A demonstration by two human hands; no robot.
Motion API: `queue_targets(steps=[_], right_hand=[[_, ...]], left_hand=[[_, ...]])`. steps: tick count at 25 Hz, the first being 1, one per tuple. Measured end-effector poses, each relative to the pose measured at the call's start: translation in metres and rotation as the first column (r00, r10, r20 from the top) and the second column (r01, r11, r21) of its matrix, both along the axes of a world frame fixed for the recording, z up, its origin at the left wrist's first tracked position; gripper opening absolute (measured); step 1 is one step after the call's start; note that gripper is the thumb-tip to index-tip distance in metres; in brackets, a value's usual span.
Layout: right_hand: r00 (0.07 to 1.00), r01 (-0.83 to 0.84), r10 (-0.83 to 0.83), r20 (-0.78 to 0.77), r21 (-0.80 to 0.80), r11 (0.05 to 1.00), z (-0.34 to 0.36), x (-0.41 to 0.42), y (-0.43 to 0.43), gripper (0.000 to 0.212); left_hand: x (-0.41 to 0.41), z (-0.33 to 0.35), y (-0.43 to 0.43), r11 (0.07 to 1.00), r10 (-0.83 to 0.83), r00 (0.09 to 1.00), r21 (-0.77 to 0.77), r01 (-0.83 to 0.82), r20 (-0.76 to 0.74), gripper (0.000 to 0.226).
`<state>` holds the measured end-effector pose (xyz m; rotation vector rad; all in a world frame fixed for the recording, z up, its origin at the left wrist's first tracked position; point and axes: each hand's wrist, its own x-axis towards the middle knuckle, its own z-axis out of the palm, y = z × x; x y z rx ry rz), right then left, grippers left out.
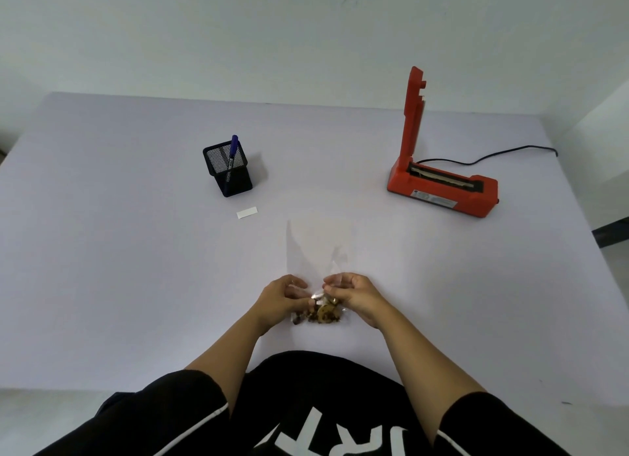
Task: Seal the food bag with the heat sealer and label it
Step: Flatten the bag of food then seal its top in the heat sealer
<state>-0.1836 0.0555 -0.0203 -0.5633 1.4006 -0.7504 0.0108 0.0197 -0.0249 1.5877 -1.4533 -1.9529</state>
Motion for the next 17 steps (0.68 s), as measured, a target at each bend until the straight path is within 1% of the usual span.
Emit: queue_targets(steps=[2, 4, 5, 7, 10, 12, 15, 17], right_hand=[[1.0, 0.021, -0.021, -0.017, 0.004, 1.0, -0.002, 0.002, 0.001, 0.015], [0.997, 0.069, -0.068, -0.027, 0.008, 0.998, -0.002, 0.006, 0.001, 0.012], [0.997, 0.079, -0.079, -0.022, 0.015, 0.997, -0.002, 0.007, 0.0, 0.011], [0.998, 0.069, -0.069, 0.005, 0.042, 0.997, 0.0, 0.009, -0.001, 0.011], [0.998, 0.053, -0.055, 0.036, 0.072, 0.996, 0.004, 0.007, -0.002, 0.011], [0.996, 0.074, -0.078, 0.048, 0.08, 0.994, 0.009, 0.005, -0.003, 0.011], [0.995, 0.089, -0.094, 0.043, 0.102, 0.991, 0.012, 0.005, -0.005, 0.01], [0.994, 0.094, -0.101, 0.05, 0.123, 0.988, 0.015, 0.006, -0.006, 0.009]], left_hand=[[-0.003, -0.001, 0.001, 0.999, 0.035, 0.999, 0.011, -0.035, 0.011, 0.023], [-0.007, 0.001, -0.001, 0.989, 0.109, 0.994, 0.102, -0.111, 0.028, 0.012], [-0.01, 0.005, -0.003, 0.979, 0.123, 0.991, 0.16, -0.129, 0.045, 0.012], [-0.013, 0.01, -0.008, 0.971, 0.073, 0.994, 0.22, -0.089, 0.077, 0.018], [-0.012, 0.012, -0.01, 0.972, 0.037, 0.998, 0.228, -0.048, 0.05, 0.021], [-0.01, 0.01, -0.009, 0.975, 0.061, 0.998, 0.216, -0.059, -0.001, 0.018], [-0.012, 0.011, -0.009, 0.966, 0.147, 0.987, 0.221, -0.131, -0.06, 0.004], [-0.013, 0.013, -0.011, 0.963, 0.174, 0.983, 0.222, -0.156, -0.064, 0.008]])
